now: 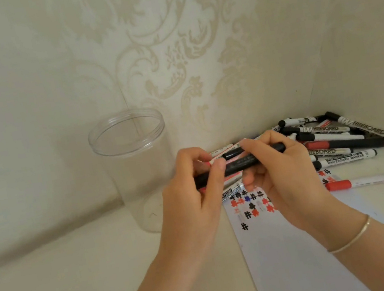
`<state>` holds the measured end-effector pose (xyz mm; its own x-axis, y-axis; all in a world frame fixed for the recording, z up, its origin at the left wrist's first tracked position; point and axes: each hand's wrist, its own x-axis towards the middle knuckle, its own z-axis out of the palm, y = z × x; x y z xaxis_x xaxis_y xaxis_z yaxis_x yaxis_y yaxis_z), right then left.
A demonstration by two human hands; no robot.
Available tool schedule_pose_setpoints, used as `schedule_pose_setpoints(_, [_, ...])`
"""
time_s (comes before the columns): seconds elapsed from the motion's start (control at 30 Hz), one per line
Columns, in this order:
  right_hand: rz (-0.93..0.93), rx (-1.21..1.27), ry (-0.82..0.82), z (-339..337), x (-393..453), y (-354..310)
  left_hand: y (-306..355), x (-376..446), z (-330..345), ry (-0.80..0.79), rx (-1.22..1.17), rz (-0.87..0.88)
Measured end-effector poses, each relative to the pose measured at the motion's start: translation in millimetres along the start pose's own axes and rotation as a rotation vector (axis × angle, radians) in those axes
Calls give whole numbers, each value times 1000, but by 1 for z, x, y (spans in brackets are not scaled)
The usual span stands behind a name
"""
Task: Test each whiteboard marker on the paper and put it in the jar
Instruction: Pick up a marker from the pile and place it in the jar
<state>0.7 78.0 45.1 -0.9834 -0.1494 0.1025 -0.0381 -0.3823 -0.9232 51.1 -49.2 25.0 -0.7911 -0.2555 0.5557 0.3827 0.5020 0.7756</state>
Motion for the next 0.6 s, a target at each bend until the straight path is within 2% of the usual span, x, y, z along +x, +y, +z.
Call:
schedule_pose_setpoints(0.1, [77, 203, -76, 15, 3, -14, 28, 4, -14, 141, -248, -40])
schedule_pose_setpoints(0.17, [115, 253, -145, 31, 7, -22, 45, 12, -26, 247, -274, 55])
schedule_pose_setpoints(0.3, [57, 50, -272, 67, 14, -40, 67, 40, -61, 329, -99, 266])
schedule_pose_setpoints(0.43, [-99, -259, -301, 93, 26, -55, 72, 75, -97, 363, 55, 219])
schedule_pose_setpoints(0.53, [-303, -657, -170, 88, 43, -40, 67, 97, -115, 252, 288, 109])
schedule_pose_setpoints(0.6, [-367, -927, -128, 74, 52, -19, 64, 106, -122, -2, 444, -17])
